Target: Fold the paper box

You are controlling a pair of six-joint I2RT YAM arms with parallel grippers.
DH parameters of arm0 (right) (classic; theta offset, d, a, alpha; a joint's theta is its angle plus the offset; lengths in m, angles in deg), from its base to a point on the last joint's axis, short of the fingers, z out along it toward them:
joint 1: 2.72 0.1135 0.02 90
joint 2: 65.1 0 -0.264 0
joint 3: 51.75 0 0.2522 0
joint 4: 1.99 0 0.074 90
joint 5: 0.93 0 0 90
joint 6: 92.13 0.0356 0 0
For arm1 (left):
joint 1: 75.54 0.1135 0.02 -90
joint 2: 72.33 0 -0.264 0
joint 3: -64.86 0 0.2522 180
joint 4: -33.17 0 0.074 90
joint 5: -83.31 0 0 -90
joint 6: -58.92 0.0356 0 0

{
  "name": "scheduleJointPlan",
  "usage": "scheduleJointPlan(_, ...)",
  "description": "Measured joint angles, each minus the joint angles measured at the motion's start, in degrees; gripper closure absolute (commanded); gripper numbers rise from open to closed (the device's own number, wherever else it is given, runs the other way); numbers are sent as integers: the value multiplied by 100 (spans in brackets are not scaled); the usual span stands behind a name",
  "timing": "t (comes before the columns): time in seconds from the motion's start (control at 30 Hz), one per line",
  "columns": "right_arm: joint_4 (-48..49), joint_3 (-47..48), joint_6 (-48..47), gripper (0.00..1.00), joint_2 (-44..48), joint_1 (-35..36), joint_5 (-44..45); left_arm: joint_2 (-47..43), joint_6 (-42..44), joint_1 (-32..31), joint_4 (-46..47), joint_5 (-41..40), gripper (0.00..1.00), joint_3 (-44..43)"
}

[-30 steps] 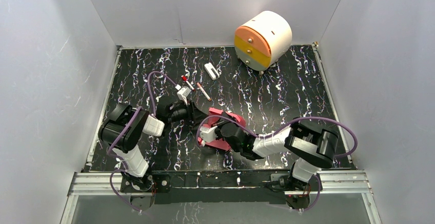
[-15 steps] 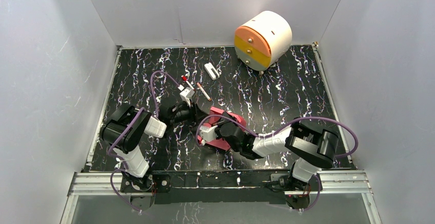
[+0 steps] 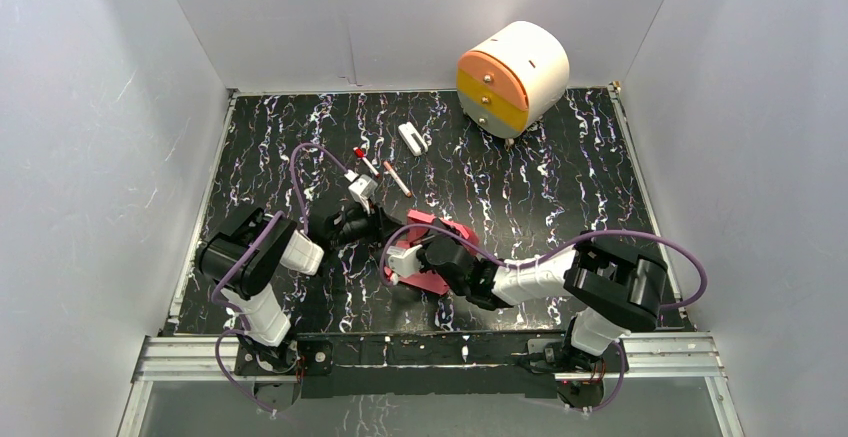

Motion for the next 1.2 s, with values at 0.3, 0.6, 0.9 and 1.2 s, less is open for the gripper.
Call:
scheduleJointPlan(0.3,-85,42,-7,100,48,85,-181,0,61,-98,267,72,66,160)
scheduleJointPlan(0.6,-249,90,42,100,81,85,-225,0,111,-140,310,-205,76,162)
scheduleJointPlan(0.9,-584,251,313,100,81,85,-184,-4,212,-568,579,-1292,89,232)
scheduleJointPlan(1.2,-1167,590,973,58,140,125,-278,96,411,-837,1078,-2024,95,433)
